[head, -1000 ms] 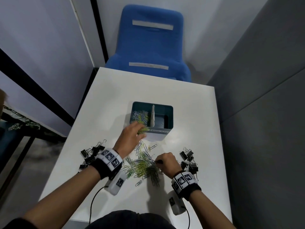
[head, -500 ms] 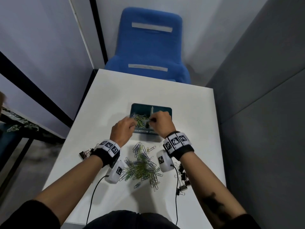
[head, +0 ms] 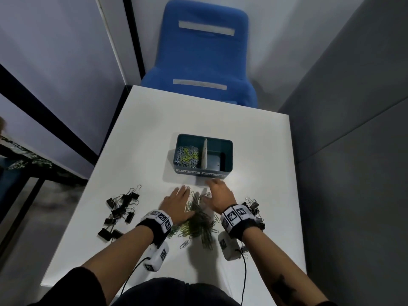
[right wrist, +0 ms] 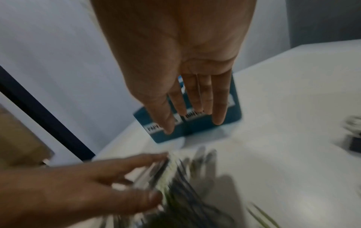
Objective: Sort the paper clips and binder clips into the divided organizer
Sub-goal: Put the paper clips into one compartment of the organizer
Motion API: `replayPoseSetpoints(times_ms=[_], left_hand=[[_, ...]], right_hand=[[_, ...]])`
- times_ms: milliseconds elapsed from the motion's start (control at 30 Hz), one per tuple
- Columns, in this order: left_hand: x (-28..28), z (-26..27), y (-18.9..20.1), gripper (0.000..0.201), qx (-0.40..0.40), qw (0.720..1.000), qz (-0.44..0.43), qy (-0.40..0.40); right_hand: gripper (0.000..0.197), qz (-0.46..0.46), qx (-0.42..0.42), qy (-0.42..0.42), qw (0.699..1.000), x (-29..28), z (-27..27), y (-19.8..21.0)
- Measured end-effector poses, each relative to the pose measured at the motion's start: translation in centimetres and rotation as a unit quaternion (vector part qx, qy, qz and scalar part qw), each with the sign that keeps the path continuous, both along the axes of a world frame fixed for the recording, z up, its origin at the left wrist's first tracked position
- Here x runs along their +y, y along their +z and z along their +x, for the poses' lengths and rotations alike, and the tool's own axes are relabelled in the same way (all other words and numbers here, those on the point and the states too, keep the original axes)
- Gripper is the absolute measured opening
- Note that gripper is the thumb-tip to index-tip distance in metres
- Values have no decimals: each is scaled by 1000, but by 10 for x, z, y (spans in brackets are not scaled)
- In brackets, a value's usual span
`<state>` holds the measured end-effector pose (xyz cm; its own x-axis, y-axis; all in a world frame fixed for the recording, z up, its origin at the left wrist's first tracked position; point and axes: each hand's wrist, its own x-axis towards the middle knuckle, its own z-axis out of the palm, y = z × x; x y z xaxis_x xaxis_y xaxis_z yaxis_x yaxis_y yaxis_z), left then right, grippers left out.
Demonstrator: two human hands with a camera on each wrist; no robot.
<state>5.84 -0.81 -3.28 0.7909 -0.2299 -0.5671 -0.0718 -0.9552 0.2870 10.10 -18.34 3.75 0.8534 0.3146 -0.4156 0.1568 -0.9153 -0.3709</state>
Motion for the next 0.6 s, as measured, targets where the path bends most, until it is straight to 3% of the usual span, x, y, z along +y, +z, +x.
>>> replayPoseSetpoints(times_ms=[167, 233, 300, 500, 600], left_hand=[[-5, -14, -9, 85, -26, 990, 11, -135], [-1, -21, -7, 82, -35, 986, -10, -161], [5, -29, -5, 78, -64, 986, -46, -146], [41, -61, -8, 68, -120, 991, -61, 4], [54, -70, -6, 72, -137, 989, -42, 31]], right_hand=[[59, 1, 43, 11, 999, -14, -22, -41], [75, -27, 69, 24, 997, -12, -23, -54], [88, -55, 80, 52, 994, -7, -27, -64], [84, -21, 56, 148, 987, 9, -59, -68], [79, 15, 35, 103, 994, -3, -65, -60]])
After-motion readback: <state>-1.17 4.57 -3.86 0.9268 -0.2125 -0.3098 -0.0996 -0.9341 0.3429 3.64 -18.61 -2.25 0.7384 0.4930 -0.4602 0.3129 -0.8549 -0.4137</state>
